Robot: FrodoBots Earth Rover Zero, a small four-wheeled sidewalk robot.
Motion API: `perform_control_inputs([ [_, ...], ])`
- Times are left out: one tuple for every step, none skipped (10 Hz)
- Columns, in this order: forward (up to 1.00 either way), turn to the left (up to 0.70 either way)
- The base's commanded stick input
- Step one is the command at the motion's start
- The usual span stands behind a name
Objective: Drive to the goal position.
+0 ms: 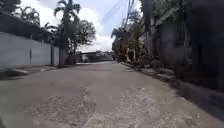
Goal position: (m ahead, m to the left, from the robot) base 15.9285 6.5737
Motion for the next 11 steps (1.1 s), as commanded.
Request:
perform_control_inputs([
  [1.0, -0.05],
  [1.0, -0.02],
  [1.0, -0.02],
  [1.0, -0.02],
  [1.0, -0.02],
  [1.0, -0.02],
  [1.0, -0.02],
  [1.0, -0.03],
  [1.0, -0.17],
  [1.0, -0.35],
  [1.0, -0.4],
])
